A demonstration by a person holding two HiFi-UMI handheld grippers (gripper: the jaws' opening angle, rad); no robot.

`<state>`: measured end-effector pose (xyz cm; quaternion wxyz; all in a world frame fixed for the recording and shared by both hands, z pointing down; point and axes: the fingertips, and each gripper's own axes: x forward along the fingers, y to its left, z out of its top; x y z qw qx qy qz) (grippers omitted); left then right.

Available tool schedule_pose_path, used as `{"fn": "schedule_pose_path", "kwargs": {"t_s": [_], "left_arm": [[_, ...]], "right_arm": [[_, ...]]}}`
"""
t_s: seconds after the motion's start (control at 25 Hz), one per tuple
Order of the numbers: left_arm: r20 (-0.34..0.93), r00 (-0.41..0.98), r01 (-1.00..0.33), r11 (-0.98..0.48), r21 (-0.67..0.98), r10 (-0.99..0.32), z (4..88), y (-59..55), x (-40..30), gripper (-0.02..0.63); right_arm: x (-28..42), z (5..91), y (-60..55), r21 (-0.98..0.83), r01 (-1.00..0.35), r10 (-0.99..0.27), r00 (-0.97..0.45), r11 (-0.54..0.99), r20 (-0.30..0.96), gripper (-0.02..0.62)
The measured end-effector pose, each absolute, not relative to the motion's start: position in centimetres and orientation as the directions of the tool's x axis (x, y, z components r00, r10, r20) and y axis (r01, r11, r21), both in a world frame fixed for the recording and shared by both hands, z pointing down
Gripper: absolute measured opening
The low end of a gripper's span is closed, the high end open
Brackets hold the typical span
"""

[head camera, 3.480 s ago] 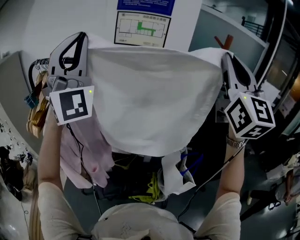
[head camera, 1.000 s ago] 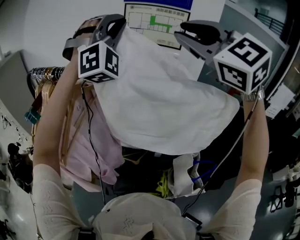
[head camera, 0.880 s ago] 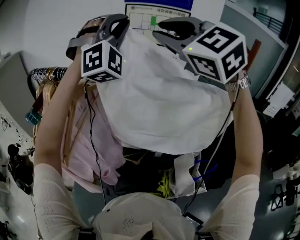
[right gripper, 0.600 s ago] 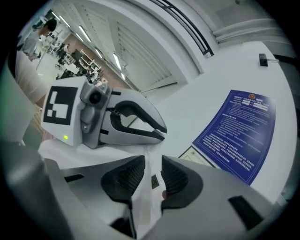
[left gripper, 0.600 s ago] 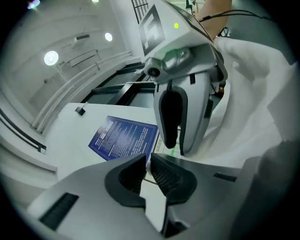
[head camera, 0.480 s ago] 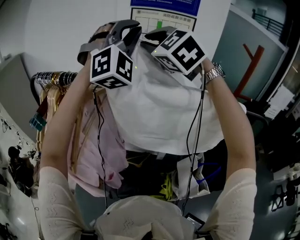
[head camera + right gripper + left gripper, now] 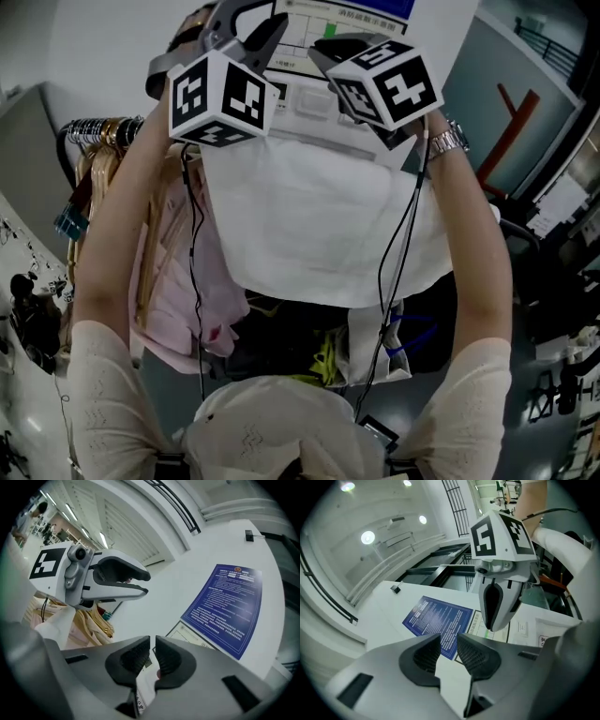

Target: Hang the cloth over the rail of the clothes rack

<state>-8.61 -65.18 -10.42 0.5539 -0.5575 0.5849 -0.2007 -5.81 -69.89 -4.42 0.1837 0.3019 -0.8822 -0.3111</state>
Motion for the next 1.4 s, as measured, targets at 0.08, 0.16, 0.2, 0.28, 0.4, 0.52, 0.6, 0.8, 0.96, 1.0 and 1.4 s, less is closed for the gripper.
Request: {"fn": "schedule_pose_path", "kwargs": {"t_s": [0.08,0.16,0.2,0.28,0.4,0.52,0.6,0.8,0.96,1.0,1.4], "left_arm": [[-0.433,0.227,-0.456,0.297,-0.839,-0.873,-11.5,-64.0,-8.8,0.1],[-0.42,0.213,-0.481,0.279,-0.831,-0.882,-12.2,-62.6,-8.9,0.1],[-0.411,0.202,-0.494,0.27,-0.827,-0.889,-12.3,-61.7,-8.9,0.1],[-0.398,0.172,-0.51,0.265,-0.819,-0.901,-12.2,-59.7,-9.1,0.1],[-0.388,0.151,-0.552,0.248,-0.796,-0.909,-11.2,-56.1,-9.2,0.1],[-0.362,0.2,-0.616,0.17,-0.769,-0.91,-8.7,-53.9,-8.5,0.1],[-0.363,0.225,-0.654,0.136,-0.745,-0.904,-7.2,-52.8,-8.1,0.1],[-0.461,0.185,-0.802,0.138,-0.582,-0.868,-3.4,-49.6,-8.2,0.1],[-0.364,0.117,-0.906,0.051,-0.42,-0.924,3.4,-49.9,-9.9,0.1],[-0.324,0.1,-0.919,0.038,-0.394,-0.941,4.9,-50.3,-10.6,0.1],[-0.149,0.191,-0.981,-0.195,0.01,-0.97,11.6,-54.7,-13.2,0.1]], "right_arm": [[-5.5,-5.4,-69.5,0.648,-0.446,-0.645,-0.758,0.618,0.093,0.032],[-4.9,-6.7,-68.9,0.623,-0.484,-0.642,-0.765,0.615,0.04,0.032],[-4.5,-7.4,-68.5,0.608,-0.5,-0.639,-0.769,0.616,0.014,0.032],[-3.7,-8.9,-67.0,0.582,-0.525,-0.625,-0.78,0.621,-0.037,0.032],[-2.0,-11.3,-62.7,0.556,-0.552,-0.593,-0.795,0.621,-0.126,0.032],[-0.9,-11.7,-56.9,0.605,-0.535,-0.545,-0.817,0.59,-0.19,0.032],[-0.7,-11.0,-53.2,0.63,-0.516,-0.509,-0.834,0.58,-0.214,0.032],[2.6,-4.8,-48.8,0.522,-0.613,-0.529,-0.785,0.593,-0.323,0.034],[8.6,2.6,-49.2,0.445,-0.759,-0.706,-0.631,0.476,-0.322,0.054],[10.1,4.0,-49.5,0.409,-0.783,-0.736,-0.602,0.469,-0.309,0.086],[24.7,7.6,-52.1,0.133,-0.946,-0.902,-0.323,0.296,-0.286,0.11]]}}
